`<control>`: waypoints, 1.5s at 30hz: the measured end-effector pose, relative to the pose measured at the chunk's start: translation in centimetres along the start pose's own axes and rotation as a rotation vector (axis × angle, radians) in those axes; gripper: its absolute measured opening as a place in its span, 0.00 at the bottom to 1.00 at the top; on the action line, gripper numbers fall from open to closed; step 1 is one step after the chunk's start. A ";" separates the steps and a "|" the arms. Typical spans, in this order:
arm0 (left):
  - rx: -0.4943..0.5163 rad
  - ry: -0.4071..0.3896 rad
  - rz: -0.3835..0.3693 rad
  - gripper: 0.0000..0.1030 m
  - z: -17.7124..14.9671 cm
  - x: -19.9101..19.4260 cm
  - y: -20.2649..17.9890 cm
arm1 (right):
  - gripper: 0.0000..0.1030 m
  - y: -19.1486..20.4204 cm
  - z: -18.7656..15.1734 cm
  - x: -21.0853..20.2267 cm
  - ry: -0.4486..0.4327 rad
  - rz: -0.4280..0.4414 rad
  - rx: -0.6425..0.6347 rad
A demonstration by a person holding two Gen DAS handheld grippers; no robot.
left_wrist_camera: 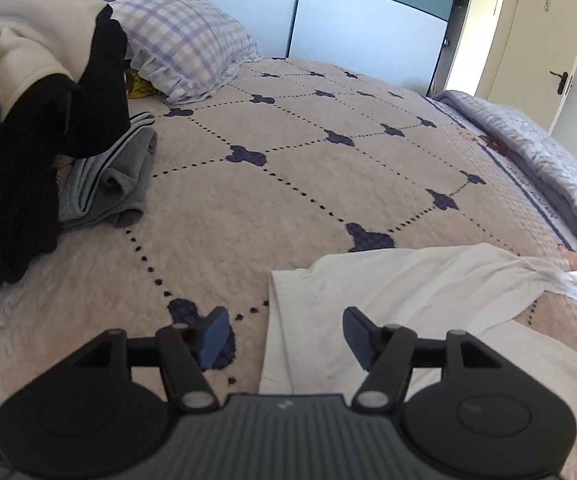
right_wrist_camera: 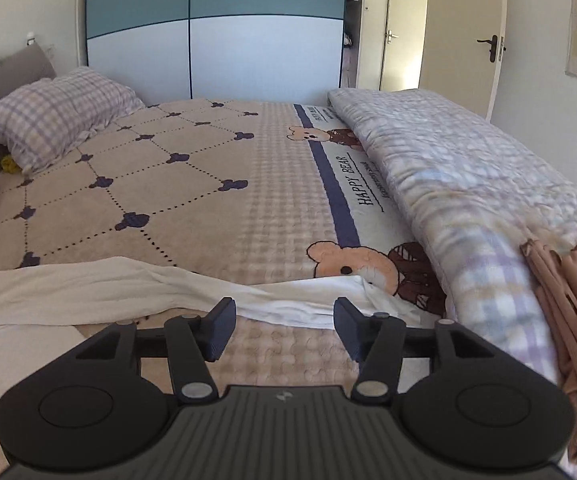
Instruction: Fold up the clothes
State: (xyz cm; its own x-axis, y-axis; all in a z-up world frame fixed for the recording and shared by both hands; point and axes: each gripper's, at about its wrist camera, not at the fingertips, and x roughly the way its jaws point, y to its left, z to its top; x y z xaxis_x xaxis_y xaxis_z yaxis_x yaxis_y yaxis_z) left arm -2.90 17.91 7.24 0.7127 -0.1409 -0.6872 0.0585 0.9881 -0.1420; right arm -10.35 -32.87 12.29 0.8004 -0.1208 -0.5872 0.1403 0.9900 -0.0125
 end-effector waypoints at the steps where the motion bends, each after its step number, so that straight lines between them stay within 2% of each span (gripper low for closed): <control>1: -0.013 0.008 0.003 0.69 0.1 0.9 0.0 | 0.56 -0.7 0.3 1.3 0.012 0.004 0.005; 3: -0.038 0.025 0.010 0.70 0.4 2.7 0.1 | 0.56 -2.8 0.5 3.8 0.036 0.015 0.025; 7: -0.070 0.037 0.009 0.70 0.9 5.2 -0.2 | 0.56 -5.5 0.6 8.1 0.092 -0.079 0.020; 9: -0.068 0.033 0.009 0.70 1.2 6.2 -0.7 | 0.56 -6.5 0.7 9.3 0.096 -0.080 0.017; 11: -0.074 0.034 0.003 0.77 1.5 7.2 -1.1 | 0.56 -6.9 0.7 10.2 0.108 -0.046 -0.022; 16: -0.094 0.039 0.001 0.77 2.0 8.9 -2.1 | 0.56 -7.0 -0.2 12.5 0.198 -0.104 -0.177; 18: -0.079 0.038 0.010 0.73 2.0 9.3 -2.6 | 0.56 -7.6 -0.4 13.5 0.222 -0.112 -0.188; 20: -0.045 0.037 0.040 0.58 2.0 9.6 -3.1 | 0.56 -8.2 -0.1 13.8 0.200 -0.107 -0.180; 21: -0.028 0.036 0.055 0.56 2.0 9.8 -3.4 | 0.56 -8.3 0.2 13.7 0.176 -0.094 -0.172; 23: -0.013 0.024 0.044 0.33 2.2 9.8 -3.6 | 0.56 -8.3 0.7 13.7 0.138 -0.072 -0.172; 25: -0.013 0.027 0.037 0.28 2.3 9.9 -3.8 | 0.55 -7.7 0.5 14.8 0.163 -0.057 -0.207; 27: 0.000 0.022 0.048 0.26 2.3 10.0 -4.0 | 0.49 -7.0 -0.3 16.3 0.221 -0.043 -0.249; 28: -0.007 0.014 0.054 0.21 2.4 9.9 -3.9 | 0.44 -6.8 -0.3 16.5 0.216 -0.045 -0.243; 29: -0.017 0.005 0.059 0.06 2.5 9.8 -3.8 | 0.35 -6.6 -0.2 16.6 0.211 -0.049 -0.237; 30: -0.034 -0.001 0.065 0.05 2.7 9.6 -3.5 | 0.03 -6.8 0.4 16.1 0.189 -0.072 -0.217; 32: -0.086 -0.035 0.064 0.00 3.3 8.6 -2.4 | 0.05 -7.1 1.7 15.2 0.145 -0.117 -0.176; 37: -0.172 -0.130 0.048 0.00 4.6 5.5 0.3 | 0.05 -8.4 4.3 11.7 0.021 -0.107 -0.061; 40: -0.179 -0.130 0.027 0.00 4.9 5.6 0.5 | 0.05 -8.4 5.5 9.7 -0.036 -0.079 -0.017; 45: -0.198 -0.141 0.042 0.00 5.3 6.6 0.3 | 0.05 -8.1 7.0 8.2 -0.107 -0.060 0.043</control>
State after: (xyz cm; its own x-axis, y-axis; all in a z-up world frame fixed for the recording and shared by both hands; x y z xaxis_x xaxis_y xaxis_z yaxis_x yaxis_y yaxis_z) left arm 5.49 17.58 6.45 0.8032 -0.0762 -0.5909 -0.1013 0.9599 -0.2615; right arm -0.85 -42.35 13.21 0.8473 -0.1890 -0.4964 0.2129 0.9770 -0.0086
